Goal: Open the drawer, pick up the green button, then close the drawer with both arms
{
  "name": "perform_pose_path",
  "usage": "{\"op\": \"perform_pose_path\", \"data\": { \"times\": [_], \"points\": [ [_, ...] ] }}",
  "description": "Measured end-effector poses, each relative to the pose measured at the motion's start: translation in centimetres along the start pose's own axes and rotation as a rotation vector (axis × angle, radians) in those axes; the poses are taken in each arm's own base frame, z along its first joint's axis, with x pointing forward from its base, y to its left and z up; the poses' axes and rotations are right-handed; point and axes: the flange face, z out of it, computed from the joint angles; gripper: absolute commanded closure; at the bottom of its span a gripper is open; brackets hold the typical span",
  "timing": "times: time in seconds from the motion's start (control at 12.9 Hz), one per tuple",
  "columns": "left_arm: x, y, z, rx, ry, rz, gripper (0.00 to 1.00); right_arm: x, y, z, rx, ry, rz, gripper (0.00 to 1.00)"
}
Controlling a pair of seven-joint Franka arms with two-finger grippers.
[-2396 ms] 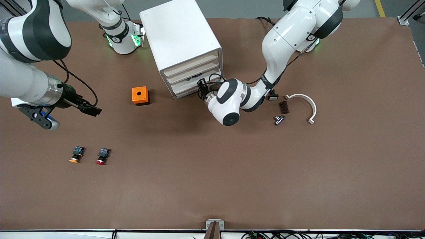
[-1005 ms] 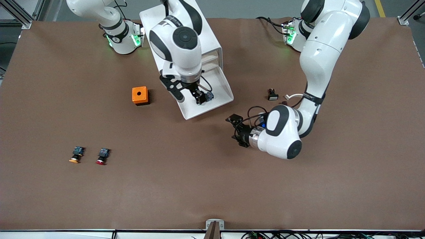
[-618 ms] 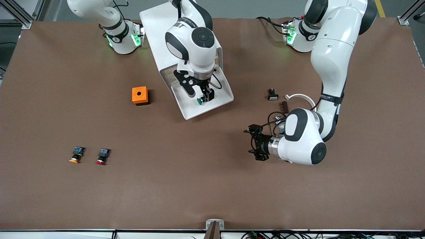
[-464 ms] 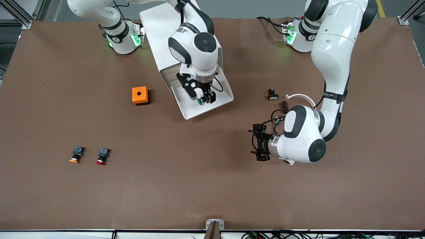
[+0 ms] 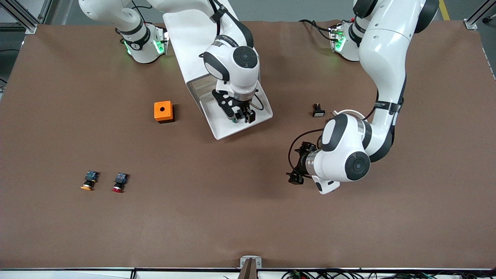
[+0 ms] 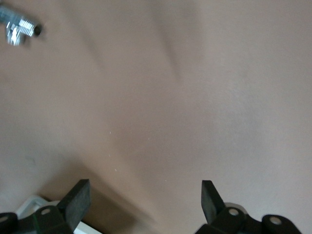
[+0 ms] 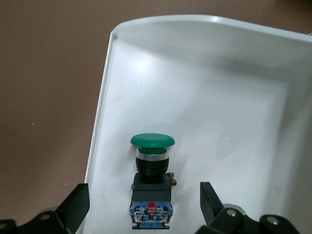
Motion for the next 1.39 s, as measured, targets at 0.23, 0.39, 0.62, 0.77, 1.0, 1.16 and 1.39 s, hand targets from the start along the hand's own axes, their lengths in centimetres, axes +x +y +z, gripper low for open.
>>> {"op": "perform_pose_path", "data": {
  "times": [0.23,0.39,0.62,0.77,1.0,1.16,1.39],
  "points": [
    [-1.6,-0.2,1.2,0.042,0.096,0.211,0.00,-0.4,0.0,1.1,-0.003,0.001,0.000,0.00],
    [-3.1,-0.4,2.1,0.069,0.127,0.307,0.00,-0.5,0.0,1.5,-0.008,0.002,0.000,0.00],
    [-3.9,-0.6,3.1,0.088,0.126,0.427,0.00,-0.5,0.0,1.7,-0.010,0.003,-0.001,0.89],
    [-5.1,-0.6,4.2,0.076,0.132,0.464,0.00,-0.5,0.0,1.8,-0.011,0.003,-0.001,1.00],
    [-7.0,-0.7,6.3,0.059,0.143,0.495,0.00,-0.6,0.0,1.8,-0.010,0.003,-0.001,1.00],
    [-7.9,-1.0,8.1,0.051,0.150,0.511,0.00,-0.5,-0.2,1.5,-0.007,0.003,-0.003,1.00],
    [-8.4,-1.4,9.6,0.056,0.163,0.527,0.00,1.9,-1.7,-2.7,-0.046,-0.020,-0.067,1.00]
  ]
}}
